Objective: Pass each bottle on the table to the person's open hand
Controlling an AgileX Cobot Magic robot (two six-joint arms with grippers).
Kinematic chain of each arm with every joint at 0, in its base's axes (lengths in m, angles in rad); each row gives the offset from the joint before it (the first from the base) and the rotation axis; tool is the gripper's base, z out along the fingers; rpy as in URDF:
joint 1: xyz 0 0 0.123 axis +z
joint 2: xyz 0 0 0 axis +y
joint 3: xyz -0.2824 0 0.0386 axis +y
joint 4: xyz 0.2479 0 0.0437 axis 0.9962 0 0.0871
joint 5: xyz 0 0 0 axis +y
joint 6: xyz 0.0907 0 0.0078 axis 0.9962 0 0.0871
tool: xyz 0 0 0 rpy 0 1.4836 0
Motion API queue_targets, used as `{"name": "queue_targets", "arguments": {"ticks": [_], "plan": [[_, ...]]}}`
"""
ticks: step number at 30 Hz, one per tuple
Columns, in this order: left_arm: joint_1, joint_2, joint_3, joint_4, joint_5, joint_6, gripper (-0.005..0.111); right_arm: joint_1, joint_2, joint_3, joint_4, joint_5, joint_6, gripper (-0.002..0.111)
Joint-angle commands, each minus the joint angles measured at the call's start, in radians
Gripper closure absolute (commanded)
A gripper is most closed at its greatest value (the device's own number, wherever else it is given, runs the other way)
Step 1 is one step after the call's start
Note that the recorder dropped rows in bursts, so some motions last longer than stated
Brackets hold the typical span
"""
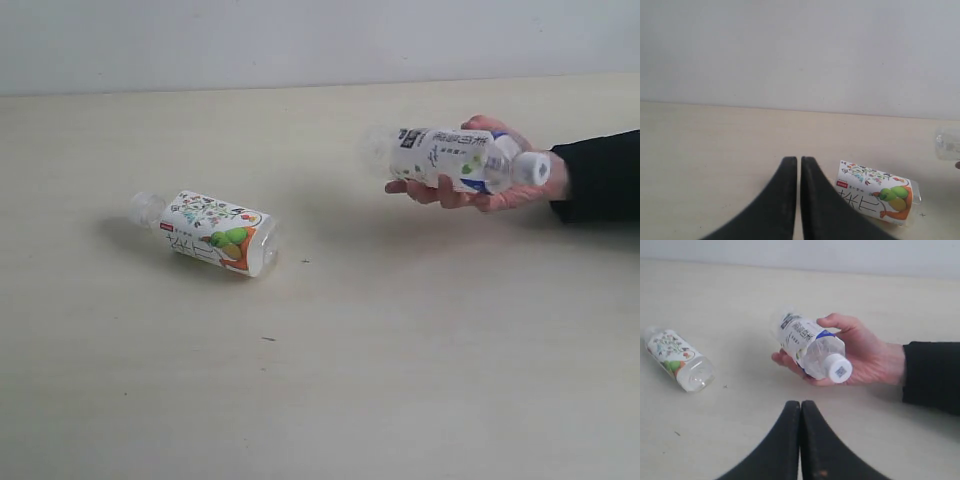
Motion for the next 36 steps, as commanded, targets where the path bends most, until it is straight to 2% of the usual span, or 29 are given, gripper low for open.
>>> {"name": "queue_targets", "arguments": {"ticks": [1, 8, 14, 18, 26, 36], "plan": [[-0.002, -0.005, 0.004, -0.004, -0.005, 0.005, 0.101, 0.0, -0.12, 0.075, -0.004, -0.074, -0.008, 0.108], [-0.002, -0.005, 0.004, -0.004, -0.005, 0.005, 0.101, 0.0, -0.122, 0.172, 0.031, -0.074, -0.008, 0.108], [-0.002, -0.005, 0.004, -0.004, -0.005, 0.005, 0.101, 0.0, -0.126, 0.228, 0.008, -0.006, -0.004, 0.108], [-0.002, -0.005, 0.004, -0.004, -0.005, 0.005, 0.101, 0.0, -0.174, 0.228, 0.207, -0.03, 0.051, 0.108], [-0.002, -0.005, 0.004, -0.004, -0.005, 0.005, 0.101, 0.0, -0.282, 0.228, 0.155, -0.042, 0.035, 0.108], [-0.002, -0.005, 0.004, -0.004, -0.005, 0.005, 0.101, 0.0, -0.289, 0.23, 0.052, -0.065, 0.026, 0.108]]}}
